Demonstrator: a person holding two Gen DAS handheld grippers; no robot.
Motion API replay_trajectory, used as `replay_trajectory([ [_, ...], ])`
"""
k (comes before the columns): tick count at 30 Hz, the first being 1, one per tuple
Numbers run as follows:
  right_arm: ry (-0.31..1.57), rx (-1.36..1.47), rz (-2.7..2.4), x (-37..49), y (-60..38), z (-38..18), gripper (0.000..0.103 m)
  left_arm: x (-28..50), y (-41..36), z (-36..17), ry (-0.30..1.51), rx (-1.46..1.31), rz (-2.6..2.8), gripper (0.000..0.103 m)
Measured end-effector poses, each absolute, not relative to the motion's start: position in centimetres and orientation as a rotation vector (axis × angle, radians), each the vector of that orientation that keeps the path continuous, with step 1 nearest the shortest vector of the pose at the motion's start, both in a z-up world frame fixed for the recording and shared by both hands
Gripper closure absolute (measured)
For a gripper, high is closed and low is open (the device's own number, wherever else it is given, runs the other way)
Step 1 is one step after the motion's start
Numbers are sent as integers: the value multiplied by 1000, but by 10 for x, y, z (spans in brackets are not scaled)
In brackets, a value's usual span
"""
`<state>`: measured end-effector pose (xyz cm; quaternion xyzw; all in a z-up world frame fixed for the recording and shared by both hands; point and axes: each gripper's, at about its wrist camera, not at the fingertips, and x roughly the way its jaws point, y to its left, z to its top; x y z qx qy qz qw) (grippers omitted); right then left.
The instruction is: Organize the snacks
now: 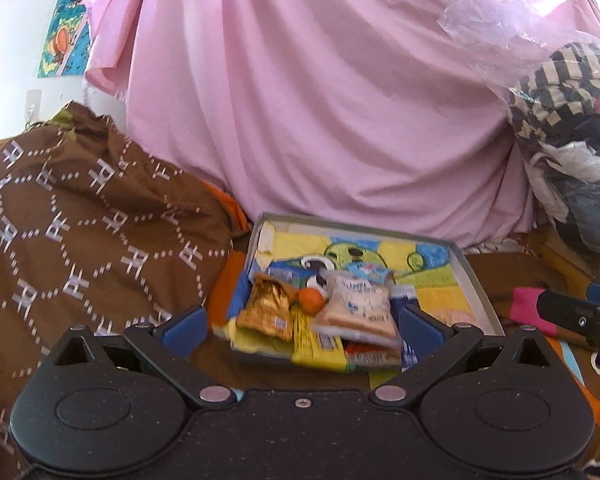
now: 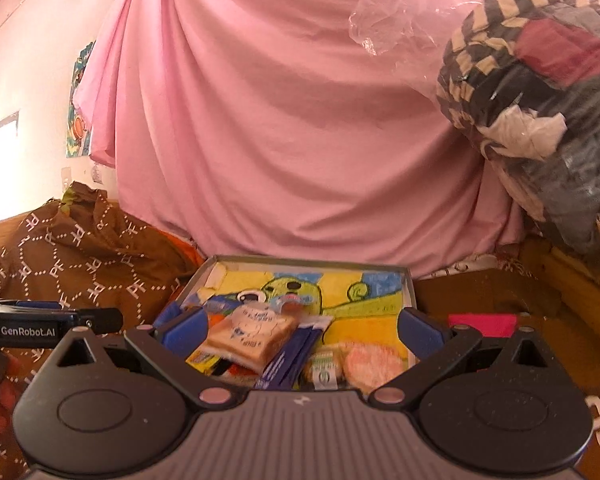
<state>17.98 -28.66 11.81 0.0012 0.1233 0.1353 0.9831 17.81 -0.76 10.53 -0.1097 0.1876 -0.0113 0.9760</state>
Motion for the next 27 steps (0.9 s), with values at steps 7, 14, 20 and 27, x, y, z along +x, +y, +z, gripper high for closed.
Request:
replay_trajectory([
  [7, 262, 32, 263, 151, -291, 107, 0, 151, -9, 91, 411, -215, 1, 1],
  [14, 262, 59, 250, 123, -285, 88, 0, 130, -11, 83, 405, -209, 36, 1],
  [20, 255, 88, 217, 102, -278, 68, 0, 111, -12, 69, 428, -174, 62, 1],
  [27, 262, 117, 179, 79, -276, 48, 0, 92, -5, 52, 462, -184, 109, 1],
])
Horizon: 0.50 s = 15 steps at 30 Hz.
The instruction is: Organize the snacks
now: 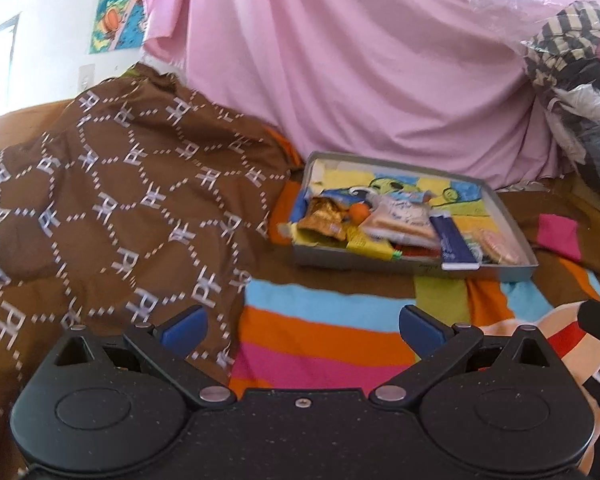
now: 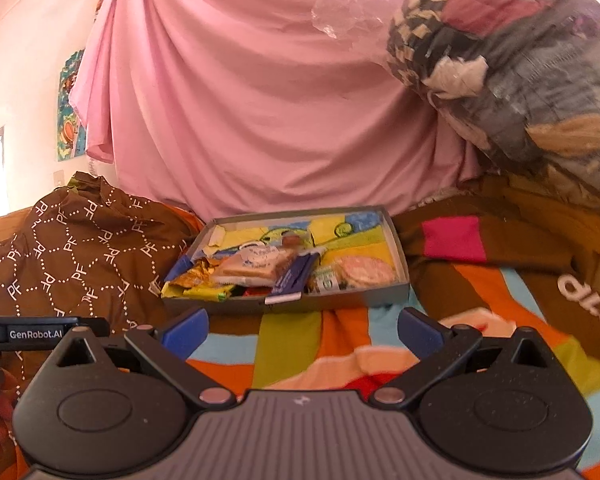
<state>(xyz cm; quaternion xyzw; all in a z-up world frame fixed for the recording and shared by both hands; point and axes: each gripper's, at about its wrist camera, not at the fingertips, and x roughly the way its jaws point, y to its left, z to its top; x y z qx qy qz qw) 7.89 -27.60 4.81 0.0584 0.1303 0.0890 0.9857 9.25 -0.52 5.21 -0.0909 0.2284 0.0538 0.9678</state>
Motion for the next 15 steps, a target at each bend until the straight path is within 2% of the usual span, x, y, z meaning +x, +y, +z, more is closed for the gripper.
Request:
replay_trajectory([
  [15, 319, 169, 149, 44, -277, 19, 0, 52, -9, 40, 467, -145, 121, 2],
])
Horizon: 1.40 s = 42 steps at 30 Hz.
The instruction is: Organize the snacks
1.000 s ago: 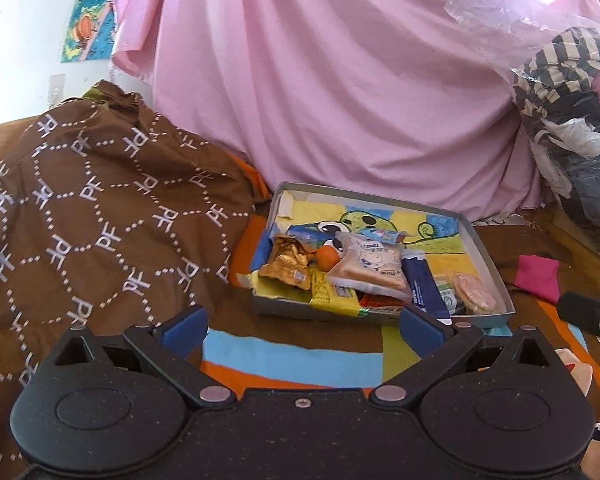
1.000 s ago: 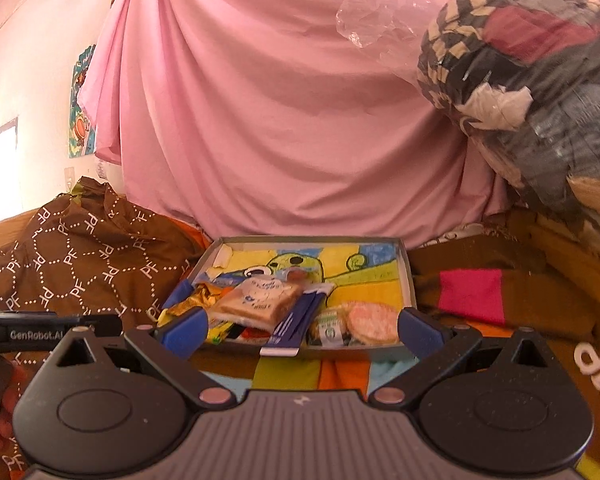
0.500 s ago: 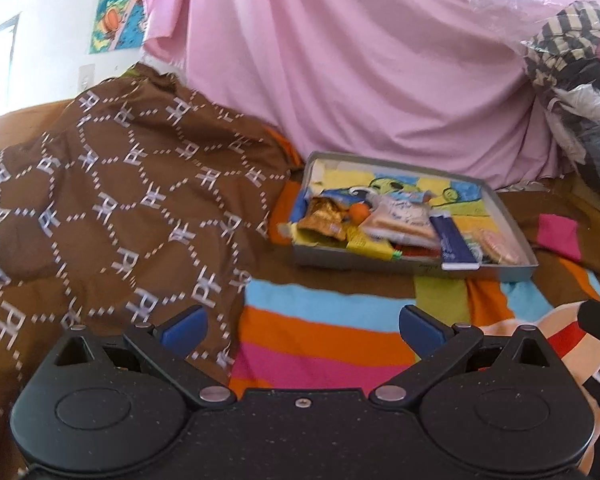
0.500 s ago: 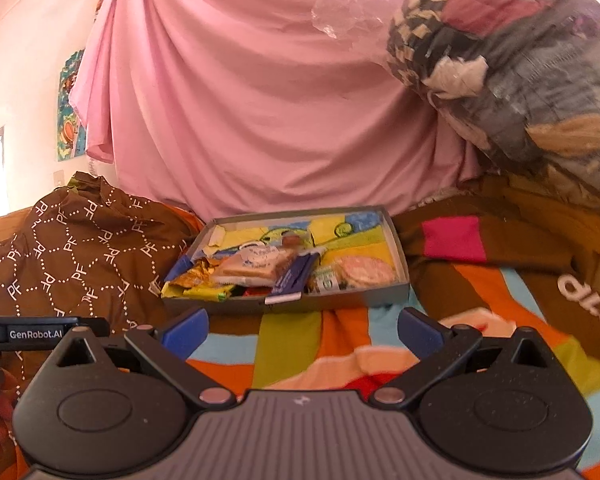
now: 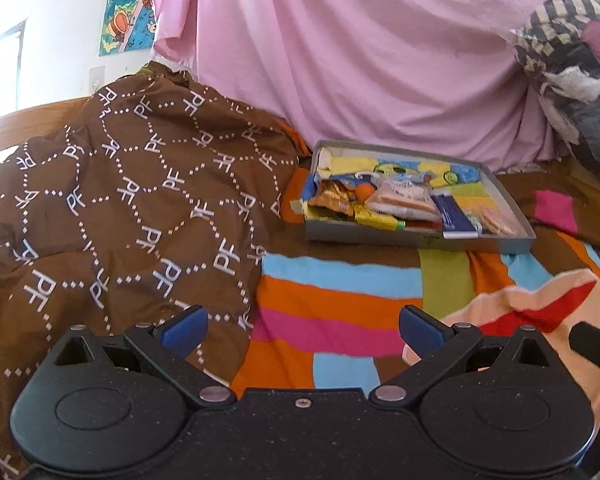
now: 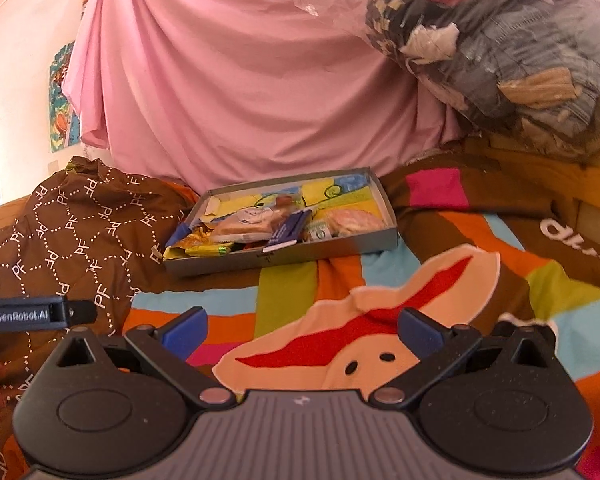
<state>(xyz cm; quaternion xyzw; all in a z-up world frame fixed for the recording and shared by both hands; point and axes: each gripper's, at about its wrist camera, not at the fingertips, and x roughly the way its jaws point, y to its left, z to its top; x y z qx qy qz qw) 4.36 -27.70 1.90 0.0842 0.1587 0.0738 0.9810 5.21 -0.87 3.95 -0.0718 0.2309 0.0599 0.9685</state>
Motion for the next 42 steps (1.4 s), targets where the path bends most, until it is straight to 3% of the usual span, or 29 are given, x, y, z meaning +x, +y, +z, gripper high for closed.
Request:
replay_trajectory([
  [42, 330, 178, 139, 39, -276, 6, 0, 30, -8, 23, 499, -122, 133, 2],
])
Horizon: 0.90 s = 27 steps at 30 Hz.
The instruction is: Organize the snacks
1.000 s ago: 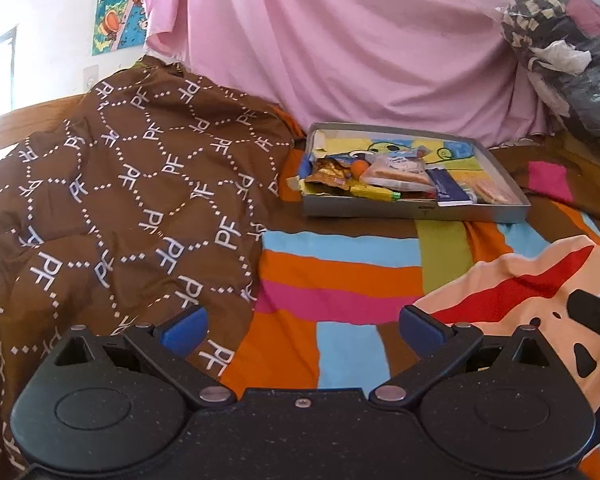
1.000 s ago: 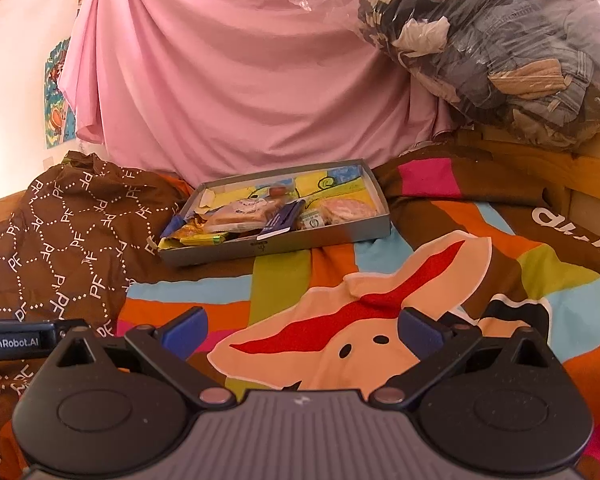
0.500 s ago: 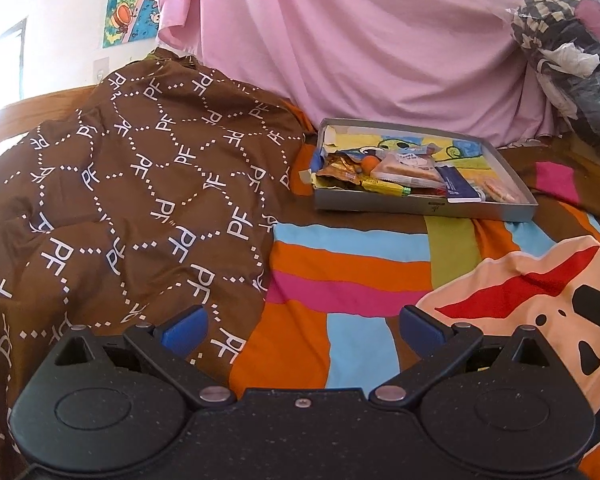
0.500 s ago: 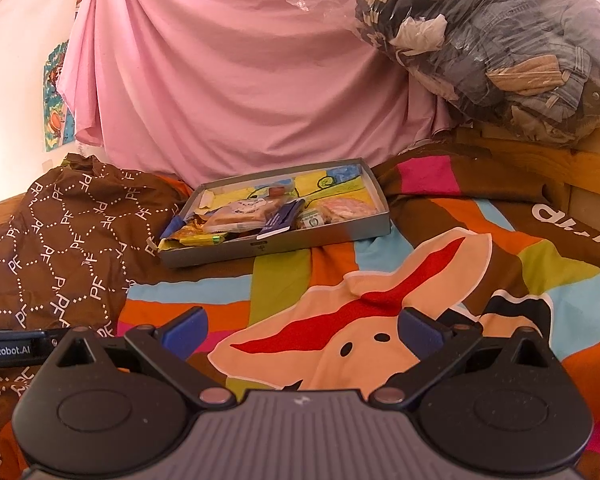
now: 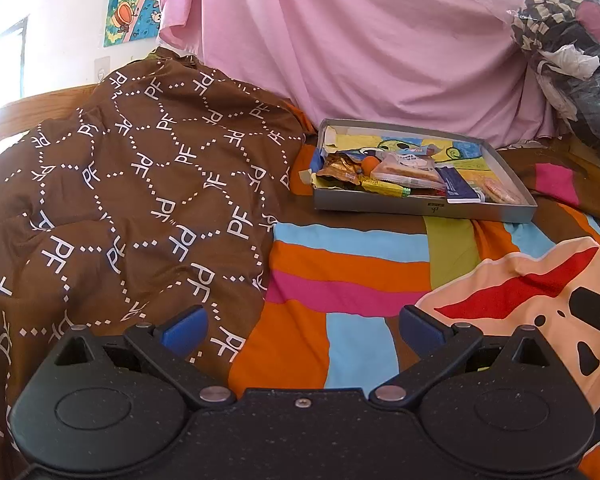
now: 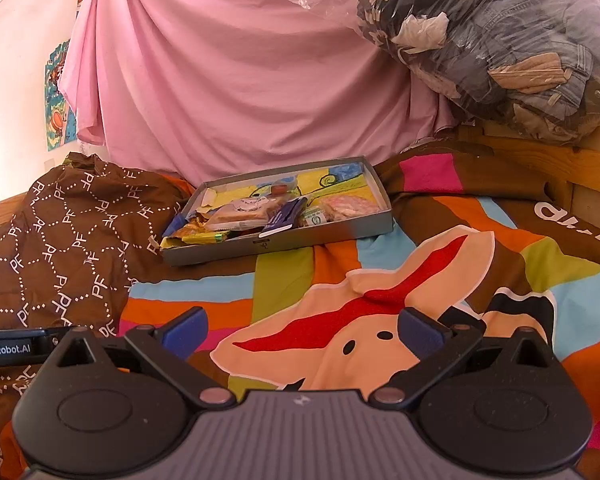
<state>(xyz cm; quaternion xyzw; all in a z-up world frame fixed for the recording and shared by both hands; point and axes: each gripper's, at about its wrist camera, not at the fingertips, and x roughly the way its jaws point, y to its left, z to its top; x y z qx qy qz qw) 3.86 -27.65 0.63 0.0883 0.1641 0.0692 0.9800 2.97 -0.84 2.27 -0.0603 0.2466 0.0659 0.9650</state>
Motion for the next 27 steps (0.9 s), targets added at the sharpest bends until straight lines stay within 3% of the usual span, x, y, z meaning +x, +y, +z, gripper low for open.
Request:
replay_trajectory([
  [27, 321, 171, 143, 38, -276, 7, 0, 28, -9, 20, 507, -128, 147, 2],
])
